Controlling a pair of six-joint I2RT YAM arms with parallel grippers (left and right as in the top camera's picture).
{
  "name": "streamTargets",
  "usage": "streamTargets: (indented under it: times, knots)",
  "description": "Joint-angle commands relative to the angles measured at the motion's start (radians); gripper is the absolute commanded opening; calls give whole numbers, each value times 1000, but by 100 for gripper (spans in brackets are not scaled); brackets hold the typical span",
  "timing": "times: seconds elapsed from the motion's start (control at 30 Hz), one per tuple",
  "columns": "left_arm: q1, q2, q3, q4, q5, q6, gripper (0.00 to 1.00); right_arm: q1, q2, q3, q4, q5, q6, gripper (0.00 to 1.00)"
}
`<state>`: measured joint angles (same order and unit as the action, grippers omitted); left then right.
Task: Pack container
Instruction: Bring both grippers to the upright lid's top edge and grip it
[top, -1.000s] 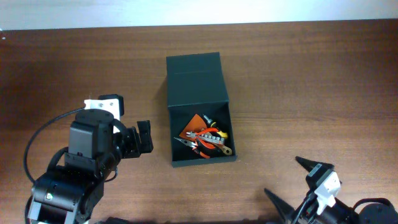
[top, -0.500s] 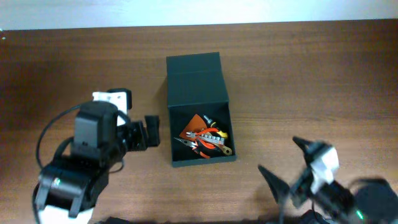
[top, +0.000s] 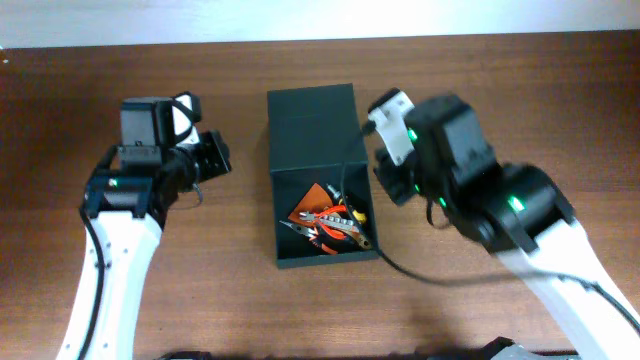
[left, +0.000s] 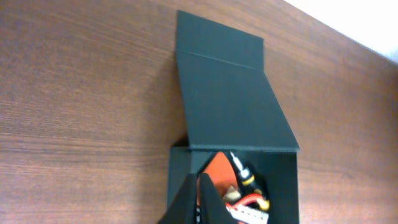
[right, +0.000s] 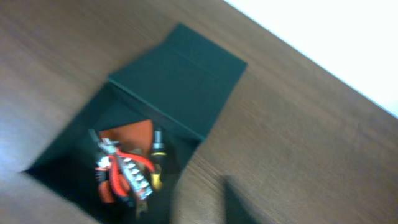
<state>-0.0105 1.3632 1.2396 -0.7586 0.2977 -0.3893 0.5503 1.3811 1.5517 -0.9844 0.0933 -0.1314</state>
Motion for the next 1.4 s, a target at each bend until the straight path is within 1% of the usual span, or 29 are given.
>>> streamTargets:
  times: [0.0, 0.07, 0.23, 0.33, 0.43, 0.63, 0.8, 1.13, 1.37]
  knots:
    - [53, 65, 6, 23, 127, -37, 2, -88, 95, 34, 1, 22, 14, 4]
    - [72, 114, 6, 35, 154, -37, 2, -157, 157, 34, 4, -50, 64, 4]
    - [82, 245, 6, 71, 206, -45, 2, -327, 305, 34, 4, -368, 98, 4]
    - [82, 318, 6, 94, 220, -71, 2, -398, 400, 34, 5, -484, 145, 4]
    - [82, 380, 6, 122, 241, -98, 2, -435, 483, 34, 5, -568, 149, 4]
    - [80, 479, 6, 161, 287, -148, 2, -439, 626, 33, 48, -620, 211, 4]
    - [79, 550, 6, 171, 291, -177, 2, -439, 702, 33, 106, -692, 253, 4]
    - [30, 666, 6, 294, 395, -257, 2, -433, 765, 33, 183, -771, 318, 4]
    - [-25, 684, 6, 366, 399, -308, 2, -398, 802, 33, 246, -824, 354, 4]
